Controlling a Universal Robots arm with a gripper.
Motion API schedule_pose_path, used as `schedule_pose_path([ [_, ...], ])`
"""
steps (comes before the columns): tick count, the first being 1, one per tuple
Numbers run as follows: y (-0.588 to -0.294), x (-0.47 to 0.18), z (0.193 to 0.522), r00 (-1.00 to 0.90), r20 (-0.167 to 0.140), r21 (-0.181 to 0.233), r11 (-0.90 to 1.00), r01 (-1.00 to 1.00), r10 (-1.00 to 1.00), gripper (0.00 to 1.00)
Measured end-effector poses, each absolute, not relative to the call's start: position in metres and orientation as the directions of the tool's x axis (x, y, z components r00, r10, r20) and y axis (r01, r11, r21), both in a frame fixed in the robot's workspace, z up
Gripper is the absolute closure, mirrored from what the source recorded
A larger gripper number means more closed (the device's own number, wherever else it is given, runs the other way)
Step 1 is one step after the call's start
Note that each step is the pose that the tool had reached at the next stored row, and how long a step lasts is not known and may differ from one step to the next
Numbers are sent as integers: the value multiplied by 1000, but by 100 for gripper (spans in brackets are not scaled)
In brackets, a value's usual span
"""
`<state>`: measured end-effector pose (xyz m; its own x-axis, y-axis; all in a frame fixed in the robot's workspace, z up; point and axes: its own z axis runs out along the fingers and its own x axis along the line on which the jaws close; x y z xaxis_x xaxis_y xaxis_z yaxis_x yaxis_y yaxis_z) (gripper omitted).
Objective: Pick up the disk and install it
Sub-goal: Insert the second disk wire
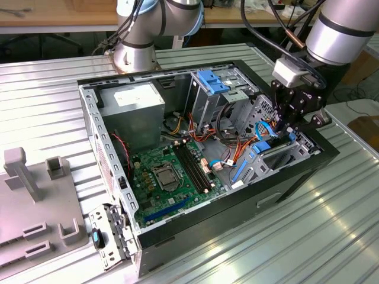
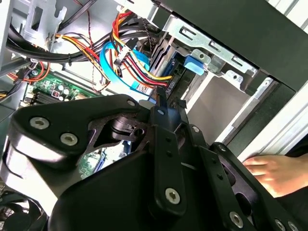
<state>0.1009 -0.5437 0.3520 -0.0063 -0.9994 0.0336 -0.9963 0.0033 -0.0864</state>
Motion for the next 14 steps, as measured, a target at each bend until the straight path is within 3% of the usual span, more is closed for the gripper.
schedule_pose_path([
  [2, -544, 101, 352, -6, 34, -87, 3, -996, -999, 78],
  [3, -544, 101, 352, -6, 34, -87, 3, -996, -999, 85],
  [5, -544, 101, 352, -6, 34, -87, 3, -996, -999, 89],
  [14, -544, 101, 352, -6, 34, -88, 3, -996, -999, 89],
])
